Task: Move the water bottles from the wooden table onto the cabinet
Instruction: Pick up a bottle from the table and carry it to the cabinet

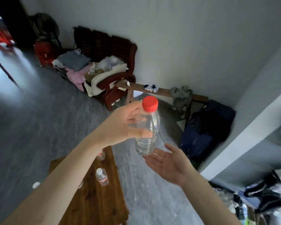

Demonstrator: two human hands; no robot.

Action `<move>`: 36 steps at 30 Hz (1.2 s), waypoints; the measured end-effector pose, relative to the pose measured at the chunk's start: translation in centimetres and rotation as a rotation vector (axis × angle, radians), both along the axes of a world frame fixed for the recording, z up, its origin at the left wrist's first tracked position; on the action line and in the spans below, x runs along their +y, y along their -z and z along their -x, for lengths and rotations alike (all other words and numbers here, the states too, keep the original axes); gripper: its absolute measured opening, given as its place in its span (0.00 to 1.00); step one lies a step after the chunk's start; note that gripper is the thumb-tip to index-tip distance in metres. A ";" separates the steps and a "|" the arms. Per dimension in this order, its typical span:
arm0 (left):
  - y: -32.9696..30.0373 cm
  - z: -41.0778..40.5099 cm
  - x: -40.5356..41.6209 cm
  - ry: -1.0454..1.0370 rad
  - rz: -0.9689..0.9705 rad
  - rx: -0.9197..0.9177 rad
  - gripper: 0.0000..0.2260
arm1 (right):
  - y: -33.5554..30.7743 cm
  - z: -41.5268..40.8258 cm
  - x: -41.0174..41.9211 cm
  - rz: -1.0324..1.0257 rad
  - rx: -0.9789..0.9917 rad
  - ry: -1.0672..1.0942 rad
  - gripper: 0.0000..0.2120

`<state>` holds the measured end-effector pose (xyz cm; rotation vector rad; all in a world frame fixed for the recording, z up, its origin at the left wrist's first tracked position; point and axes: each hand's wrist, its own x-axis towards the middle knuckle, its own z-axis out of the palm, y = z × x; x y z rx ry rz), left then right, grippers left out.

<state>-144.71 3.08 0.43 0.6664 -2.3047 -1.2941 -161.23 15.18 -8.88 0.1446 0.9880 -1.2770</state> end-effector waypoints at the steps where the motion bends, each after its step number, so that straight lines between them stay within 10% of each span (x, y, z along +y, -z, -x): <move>1: -0.7 0.5 0.0 0.009 0.010 0.003 0.27 | -0.6 0.5 0.3 0.006 0.000 0.014 0.24; 36: -5.1 14.2 21.4 1.032 -0.186 0.220 0.32 | -5.7 -7.4 28.7 0.105 0.069 1.150 0.24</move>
